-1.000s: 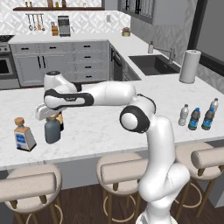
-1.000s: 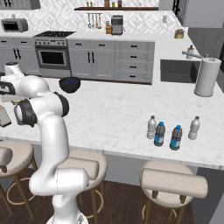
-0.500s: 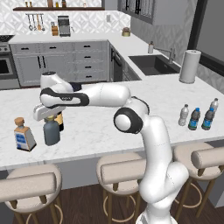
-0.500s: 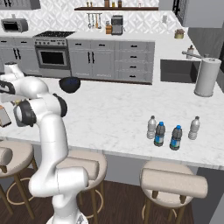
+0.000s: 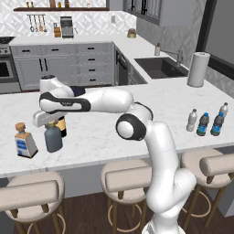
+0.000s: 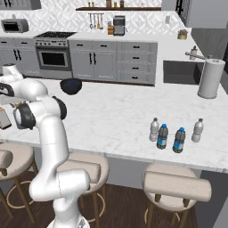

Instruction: Move the plastic bottles in the middle to the plastics group, and the glass bottles in the middle to the glass group.

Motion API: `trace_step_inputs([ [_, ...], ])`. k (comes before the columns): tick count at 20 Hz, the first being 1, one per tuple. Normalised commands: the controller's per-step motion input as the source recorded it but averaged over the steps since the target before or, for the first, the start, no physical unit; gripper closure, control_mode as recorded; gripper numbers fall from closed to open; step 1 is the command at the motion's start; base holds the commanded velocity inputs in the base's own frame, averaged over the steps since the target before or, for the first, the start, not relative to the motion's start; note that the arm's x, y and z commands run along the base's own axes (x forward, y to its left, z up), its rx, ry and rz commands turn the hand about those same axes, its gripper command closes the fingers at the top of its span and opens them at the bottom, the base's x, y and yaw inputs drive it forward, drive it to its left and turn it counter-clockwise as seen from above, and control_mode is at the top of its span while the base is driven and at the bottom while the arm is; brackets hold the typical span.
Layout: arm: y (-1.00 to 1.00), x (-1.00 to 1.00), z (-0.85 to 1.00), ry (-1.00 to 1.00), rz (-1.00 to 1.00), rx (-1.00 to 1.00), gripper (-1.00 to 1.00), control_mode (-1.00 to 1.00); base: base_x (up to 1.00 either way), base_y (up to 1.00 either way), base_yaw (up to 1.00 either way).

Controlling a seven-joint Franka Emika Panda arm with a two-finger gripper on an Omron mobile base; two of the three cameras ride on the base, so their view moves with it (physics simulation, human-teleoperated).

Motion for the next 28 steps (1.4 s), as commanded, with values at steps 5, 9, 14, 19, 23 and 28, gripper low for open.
trace_step_inputs([
  [5, 0.0, 0.0, 0.0, 0.0, 0.0, 0.0, -1.0, -1.0, 0.0, 0.0, 0.0],
  [9, 0.0, 0.0, 0.0, 0.0, 0.0, 0.0, -1.0, -1.0, 0.0, 0.0, 0.0],
  [14, -0.16, -0.07, 0.0, -0.01, 0.0, 0.0, -1.0, -1.0, 0.0, 0.0, 0.0],
  [19, -0.21, -0.28, 0.01, -0.04, 0.0, 0.0, -1.0, -1.0, 0.0, 0.0, 0.0],
  [23, -0.24, -0.36, 0.12, -0.09, 0.0, 0.0, -1.0, -1.0, 0.0, 0.0, 0.0],
  [28, -0.22, -0.56, 0.3, -0.15, 0.0, 0.0, -1.0, -1.0, 0.0, 0.0, 0.0],
])
